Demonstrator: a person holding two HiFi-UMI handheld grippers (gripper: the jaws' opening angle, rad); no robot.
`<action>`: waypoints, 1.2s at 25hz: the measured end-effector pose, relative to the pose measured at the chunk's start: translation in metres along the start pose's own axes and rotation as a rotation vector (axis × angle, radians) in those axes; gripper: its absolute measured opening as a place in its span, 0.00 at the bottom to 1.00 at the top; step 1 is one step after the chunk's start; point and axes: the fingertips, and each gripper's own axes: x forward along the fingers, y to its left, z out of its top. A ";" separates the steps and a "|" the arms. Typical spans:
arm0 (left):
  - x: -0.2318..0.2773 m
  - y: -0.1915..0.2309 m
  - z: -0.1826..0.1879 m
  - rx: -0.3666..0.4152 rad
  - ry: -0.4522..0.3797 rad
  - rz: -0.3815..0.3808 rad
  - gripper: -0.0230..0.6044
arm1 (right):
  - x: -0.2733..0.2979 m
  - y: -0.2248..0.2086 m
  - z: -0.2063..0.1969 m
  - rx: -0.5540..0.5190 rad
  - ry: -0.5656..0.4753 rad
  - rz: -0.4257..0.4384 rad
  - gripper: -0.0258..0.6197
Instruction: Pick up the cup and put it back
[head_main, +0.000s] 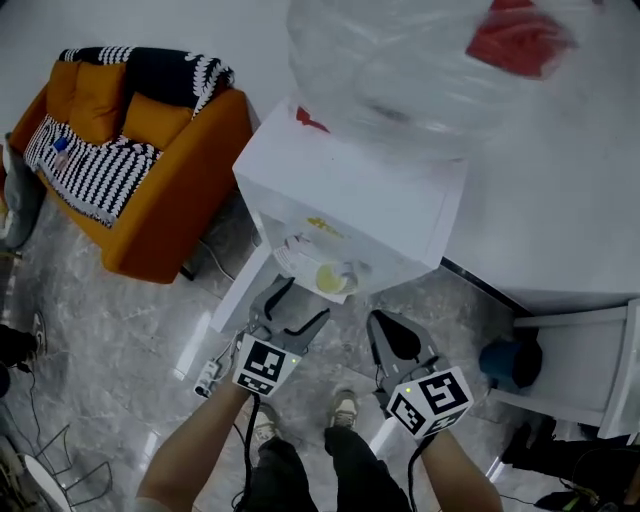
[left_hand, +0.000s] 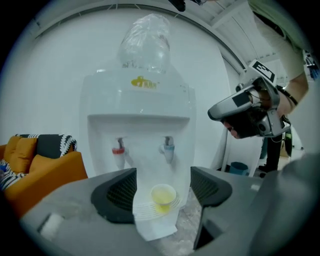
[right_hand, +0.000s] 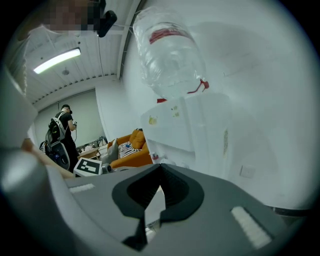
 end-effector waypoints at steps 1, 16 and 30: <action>-0.010 0.002 0.011 0.000 0.000 0.002 0.59 | -0.004 0.005 0.010 -0.007 -0.006 -0.003 0.04; -0.173 0.021 0.193 0.021 -0.112 0.082 0.30 | -0.084 0.115 0.176 -0.022 -0.118 0.098 0.04; -0.307 0.009 0.316 -0.053 -0.184 0.148 0.09 | -0.164 0.211 0.285 -0.206 -0.203 0.131 0.04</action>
